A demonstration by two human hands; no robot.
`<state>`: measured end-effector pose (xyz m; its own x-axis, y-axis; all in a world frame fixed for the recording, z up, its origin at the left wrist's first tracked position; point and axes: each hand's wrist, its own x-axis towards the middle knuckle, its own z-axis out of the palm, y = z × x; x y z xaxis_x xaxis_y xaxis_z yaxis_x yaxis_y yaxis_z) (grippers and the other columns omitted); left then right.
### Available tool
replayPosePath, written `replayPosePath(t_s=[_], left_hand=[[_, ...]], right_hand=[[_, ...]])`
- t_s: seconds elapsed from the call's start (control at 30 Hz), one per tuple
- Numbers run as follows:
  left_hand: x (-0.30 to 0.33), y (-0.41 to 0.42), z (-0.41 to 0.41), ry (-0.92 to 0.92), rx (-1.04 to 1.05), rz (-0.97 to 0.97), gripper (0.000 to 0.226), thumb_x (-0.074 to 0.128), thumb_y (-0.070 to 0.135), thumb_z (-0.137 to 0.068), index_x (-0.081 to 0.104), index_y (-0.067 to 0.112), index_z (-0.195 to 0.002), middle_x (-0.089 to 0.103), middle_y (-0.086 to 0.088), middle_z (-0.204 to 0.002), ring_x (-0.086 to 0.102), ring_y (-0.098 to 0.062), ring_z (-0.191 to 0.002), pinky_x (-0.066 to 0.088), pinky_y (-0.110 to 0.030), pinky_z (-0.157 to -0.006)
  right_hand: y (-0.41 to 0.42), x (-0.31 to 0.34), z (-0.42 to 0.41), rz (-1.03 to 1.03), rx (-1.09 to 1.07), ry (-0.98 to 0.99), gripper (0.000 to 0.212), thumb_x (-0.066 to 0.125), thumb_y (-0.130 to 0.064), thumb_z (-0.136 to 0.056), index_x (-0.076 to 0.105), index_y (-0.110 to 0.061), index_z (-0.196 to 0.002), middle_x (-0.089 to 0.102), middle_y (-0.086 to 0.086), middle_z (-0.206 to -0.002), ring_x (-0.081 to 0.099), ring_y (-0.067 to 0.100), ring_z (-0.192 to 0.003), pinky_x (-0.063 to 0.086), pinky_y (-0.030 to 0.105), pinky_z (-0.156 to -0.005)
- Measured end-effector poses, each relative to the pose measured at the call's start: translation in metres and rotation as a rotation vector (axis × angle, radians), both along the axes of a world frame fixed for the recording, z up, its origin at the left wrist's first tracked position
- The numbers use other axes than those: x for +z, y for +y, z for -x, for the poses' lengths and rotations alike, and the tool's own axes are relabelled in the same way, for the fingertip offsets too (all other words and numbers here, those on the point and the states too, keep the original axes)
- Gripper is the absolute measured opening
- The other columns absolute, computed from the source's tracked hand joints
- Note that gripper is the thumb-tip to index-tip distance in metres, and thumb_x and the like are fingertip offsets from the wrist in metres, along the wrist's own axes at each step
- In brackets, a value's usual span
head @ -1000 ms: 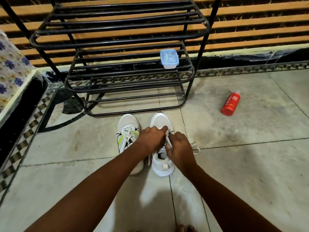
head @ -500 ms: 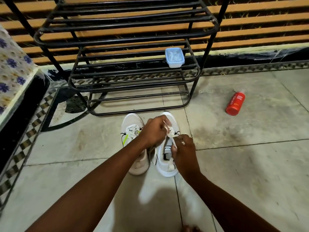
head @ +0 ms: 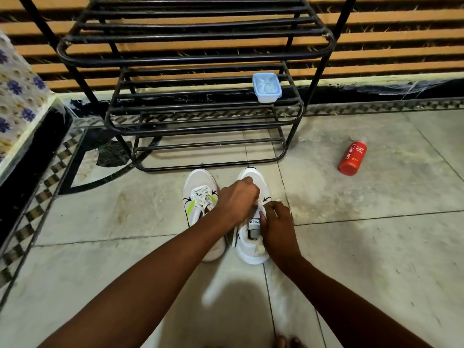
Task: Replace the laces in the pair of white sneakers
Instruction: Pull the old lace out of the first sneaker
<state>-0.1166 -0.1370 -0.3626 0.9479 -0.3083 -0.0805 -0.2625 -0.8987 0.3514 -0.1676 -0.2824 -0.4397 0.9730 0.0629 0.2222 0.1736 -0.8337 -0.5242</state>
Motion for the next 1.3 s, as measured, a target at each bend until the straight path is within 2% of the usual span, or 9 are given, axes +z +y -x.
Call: replayPosePath(t_s=[0.13,0.23,0.37,0.6,0.83,0.97,1.07,1.17,1.3], left_hand=[[-0.008,0.001,-0.002,-0.156,0.134,0.211,0.019,0.054,-0.001,-0.097,0.065,0.014,-0.101,0.058,-0.006,-0.116,0.06,-0.024,-0.099,0.052,-0.036,-0.081],[-0.002,0.004,-0.008,-0.317,0.529,0.673,0.024,0.047,-0.01,-0.093,0.055,0.012,-0.088,0.057,0.001,-0.091,0.056,-0.002,-0.072,0.053,-0.028,-0.067],[-0.006,0.005,-0.007,0.013,0.608,1.142,0.021,0.039,-0.008,-0.099,0.051,0.007,-0.09,0.056,0.001,-0.069,0.052,-0.007,-0.055,0.047,-0.031,-0.059],[-0.002,0.026,-0.017,0.031,0.086,0.264,0.007,0.078,0.037,-0.085,0.079,0.031,-0.088,0.055,0.014,-0.083,0.058,-0.012,-0.085,0.046,-0.027,-0.068],[0.0,0.021,-0.015,-0.088,0.094,-0.005,0.015,0.064,0.014,-0.09,0.057,0.027,-0.094,0.053,0.003,-0.106,0.054,-0.023,-0.109,0.045,-0.048,-0.094],[0.013,0.015,-0.02,0.014,0.411,0.746,0.019,0.043,-0.001,-0.099,0.043,0.017,-0.096,0.068,0.005,-0.08,0.072,-0.017,-0.073,0.06,-0.04,-0.069],[0.024,0.016,-0.021,0.191,0.541,1.191,0.018,0.034,0.014,-0.113,0.038,0.014,-0.095,0.048,-0.001,-0.072,0.051,-0.016,-0.05,0.056,-0.038,-0.06],[0.021,0.026,-0.019,0.112,0.22,0.76,0.012,0.042,0.013,-0.11,0.046,0.016,-0.099,0.051,0.003,-0.078,0.047,-0.012,-0.062,0.042,-0.029,-0.058],[0.007,0.022,-0.016,0.025,-0.188,0.076,0.019,0.062,0.007,-0.095,0.066,0.017,-0.111,0.057,0.0,-0.108,0.055,-0.023,-0.104,0.046,-0.034,-0.085]], right_hand=[[0.001,0.002,0.003,0.046,0.018,-0.006,0.029,0.056,-0.006,-0.081,0.066,0.0,-0.108,0.062,0.018,-0.108,0.059,0.037,-0.094,0.052,0.041,-0.082],[0.0,0.001,0.0,0.096,0.034,-0.007,0.027,0.066,-0.002,-0.077,0.066,-0.003,-0.104,0.061,0.015,-0.106,0.058,0.035,-0.092,0.053,0.041,-0.08],[0.001,-0.006,-0.005,0.241,0.071,0.008,0.028,0.066,-0.006,-0.077,0.066,-0.009,-0.105,0.058,0.01,-0.105,0.055,0.031,-0.096,0.047,0.035,-0.087],[0.004,0.005,0.0,0.165,-0.015,-0.089,0.022,0.071,0.0,-0.077,0.067,-0.003,-0.098,0.059,0.014,-0.098,0.057,0.033,-0.087,0.051,0.037,-0.077],[0.01,0.006,0.0,0.17,-0.023,-0.064,0.024,0.074,0.003,-0.071,0.068,-0.002,-0.093,0.06,0.014,-0.097,0.058,0.035,-0.089,0.056,0.038,-0.069],[0.011,0.009,0.001,0.166,-0.029,-0.045,0.023,0.073,0.005,-0.067,0.066,0.0,-0.088,0.058,0.016,-0.093,0.059,0.036,-0.083,0.054,0.037,-0.064],[0.011,0.011,0.002,0.194,-0.019,-0.029,0.023,0.074,0.005,-0.064,0.066,0.001,-0.085,0.059,0.018,-0.093,0.061,0.038,-0.083,0.056,0.037,-0.061],[0.015,0.015,0.002,0.238,-0.022,-0.002,0.023,0.076,0.004,-0.058,0.062,-0.002,-0.075,0.059,0.017,-0.09,0.061,0.037,-0.078,0.051,0.033,-0.05],[0.014,0.015,0.002,0.247,-0.026,-0.022,0.02,0.077,0.002,-0.062,0.063,-0.002,-0.077,0.059,0.016,-0.093,0.061,0.036,-0.078,0.049,0.032,-0.048]])
